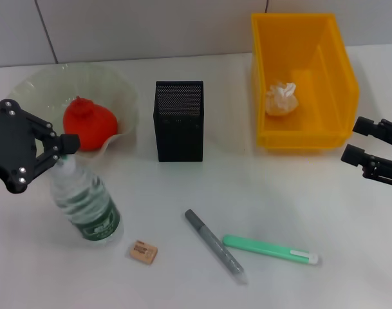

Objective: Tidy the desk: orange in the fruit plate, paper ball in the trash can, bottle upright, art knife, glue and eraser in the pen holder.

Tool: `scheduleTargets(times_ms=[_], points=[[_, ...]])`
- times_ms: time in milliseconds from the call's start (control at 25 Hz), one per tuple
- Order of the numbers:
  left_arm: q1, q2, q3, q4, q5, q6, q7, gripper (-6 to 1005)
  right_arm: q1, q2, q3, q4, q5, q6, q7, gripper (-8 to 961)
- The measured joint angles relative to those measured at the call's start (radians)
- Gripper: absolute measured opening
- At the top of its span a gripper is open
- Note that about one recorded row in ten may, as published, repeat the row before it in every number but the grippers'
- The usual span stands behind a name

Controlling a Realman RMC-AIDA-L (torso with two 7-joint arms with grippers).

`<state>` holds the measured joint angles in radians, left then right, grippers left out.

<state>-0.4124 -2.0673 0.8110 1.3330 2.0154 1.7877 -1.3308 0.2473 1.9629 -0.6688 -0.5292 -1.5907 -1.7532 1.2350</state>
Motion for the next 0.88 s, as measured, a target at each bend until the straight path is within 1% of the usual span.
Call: scheduleTargets(times_ms=[40, 360, 480, 560, 600, 640, 680, 720, 840, 880], points=[[0.002, 0.0, 0.001, 0.0, -0.006, 0.002, 0.006, 1, 0.0, 0.0, 0.0, 0.0, 0.0, 0.0, 0.0, 846], [0.012, 0.002, -0.001, -0.001, -0.097, -0.003, 0.035, 0, 0.001, -0.004, 0.001, 0.0, 0.0, 0.0, -0.002, 845], [0.021, 0.002, -0.014, -0.005, -0.161, -0.008, 0.056, 3, 0.001, -0.006, 0.003, 0.0, 0.0, 0.0, -0.002, 846], [0.037, 0.001, -0.031, -0.023, -0.241, -0.008, 0.077, 4, 0.002, -0.007, 0.008, 0.0, 0.003, 0.0, -0.002, 846], [0.037, 0.001, -0.031, -0.023, -0.241, -0.008, 0.077, 5, 0.002, -0.007, 0.013, 0.0, 0.004, 0.0, -0.003, 846], [0.057, 0.001, -0.048, -0.059, -0.339, -0.008, 0.085, 6, 0.003, -0.007, 0.018, 0.0, 0.004, -0.001, -0.003, 846], [0.057, 0.001, -0.048, -0.059, -0.339, -0.008, 0.085, 7, 0.002, -0.007, 0.033, -0.001, 0.003, -0.004, -0.004, 846], [0.067, 0.003, -0.06, -0.093, -0.401, -0.008, 0.089, 8, 0.002, -0.007, 0.033, -0.001, 0.003, -0.004, -0.004, 846], [0.067, 0.003, -0.06, -0.093, -0.401, -0.008, 0.089, 10, -0.002, -0.007, 0.044, -0.007, 0.003, -0.007, -0.005, 846], [0.077, 0.009, -0.075, -0.159, -0.473, 0.0, 0.099, 11, -0.003, -0.007, 0.053, -0.009, 0.005, -0.008, -0.005, 846]])
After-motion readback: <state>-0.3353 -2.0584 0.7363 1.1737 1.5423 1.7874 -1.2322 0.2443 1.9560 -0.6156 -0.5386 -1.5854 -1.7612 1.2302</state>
